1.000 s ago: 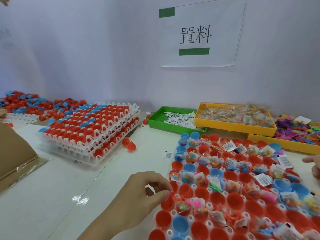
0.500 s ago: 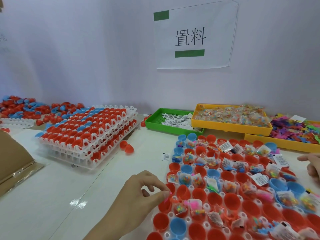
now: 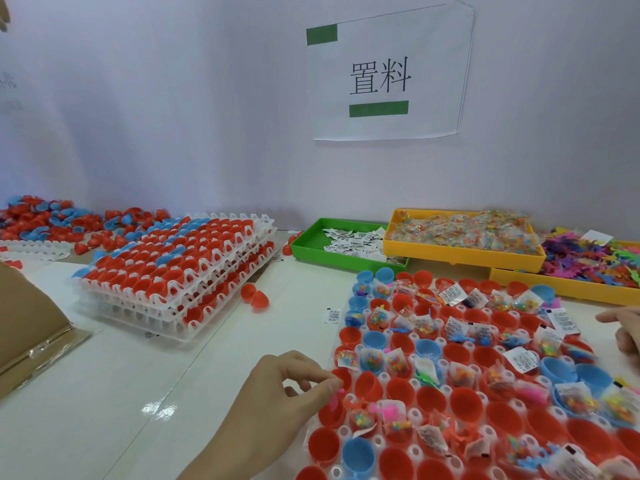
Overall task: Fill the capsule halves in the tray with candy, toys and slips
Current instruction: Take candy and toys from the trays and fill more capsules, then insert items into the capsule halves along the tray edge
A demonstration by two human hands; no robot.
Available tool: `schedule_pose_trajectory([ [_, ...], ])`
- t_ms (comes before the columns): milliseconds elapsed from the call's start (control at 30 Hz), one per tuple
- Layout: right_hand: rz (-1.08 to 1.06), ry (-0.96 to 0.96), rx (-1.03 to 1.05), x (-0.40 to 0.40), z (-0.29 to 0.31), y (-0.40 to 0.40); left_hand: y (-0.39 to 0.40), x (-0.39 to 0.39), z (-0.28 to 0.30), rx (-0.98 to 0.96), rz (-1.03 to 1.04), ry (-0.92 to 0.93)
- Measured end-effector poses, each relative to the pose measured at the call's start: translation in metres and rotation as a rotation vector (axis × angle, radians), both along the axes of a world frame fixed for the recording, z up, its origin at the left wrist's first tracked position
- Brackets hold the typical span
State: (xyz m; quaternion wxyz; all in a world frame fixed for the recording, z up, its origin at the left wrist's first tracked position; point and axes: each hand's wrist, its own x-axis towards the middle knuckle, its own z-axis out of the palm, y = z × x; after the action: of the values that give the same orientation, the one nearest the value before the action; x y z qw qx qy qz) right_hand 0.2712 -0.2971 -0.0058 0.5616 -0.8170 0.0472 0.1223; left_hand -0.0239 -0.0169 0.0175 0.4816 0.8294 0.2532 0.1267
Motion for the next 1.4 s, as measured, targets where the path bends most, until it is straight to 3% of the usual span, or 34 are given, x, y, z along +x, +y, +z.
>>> schedule_pose_trajectory([
  [300, -0.07, -0.187, -0.076, 0.022, -0.033, -0.021, 0.012, 0.012, 0.015, 0.156, -0.024, -0.121],
  [433, -0.076, -0.413, -0.115, 0.021, -0.05, -0.041, 0.014, 0.056, 0.045, 0.209, -0.123, -0.242],
  [533, -0.058, -0.468, -0.131, 0.023, -0.056, -0.051, 0.004, 0.108, 0.062, 0.304, -0.193, -0.278],
  [700, -0.021, -0.516, -0.098, -0.008, -0.025, -0.033, -0.02, 0.2, 0.059, 0.478, -0.312, -0.233],
  [933, 0.007, -0.576, -0.075, -0.009, -0.018, -0.028, -0.047, 0.294, 0.04, 0.469, -0.288, -0.232],
  [1133, 0.001, -0.599, -0.047, -0.005, -0.023, -0.028, -0.072, 0.332, 0.039, 0.519, -0.352, -0.094],
  [1400, -0.026, -0.59, -0.019, -0.006, -0.022, -0.025, -0.079, 0.337, 0.049, 0.504, -0.329, -0.104],
])
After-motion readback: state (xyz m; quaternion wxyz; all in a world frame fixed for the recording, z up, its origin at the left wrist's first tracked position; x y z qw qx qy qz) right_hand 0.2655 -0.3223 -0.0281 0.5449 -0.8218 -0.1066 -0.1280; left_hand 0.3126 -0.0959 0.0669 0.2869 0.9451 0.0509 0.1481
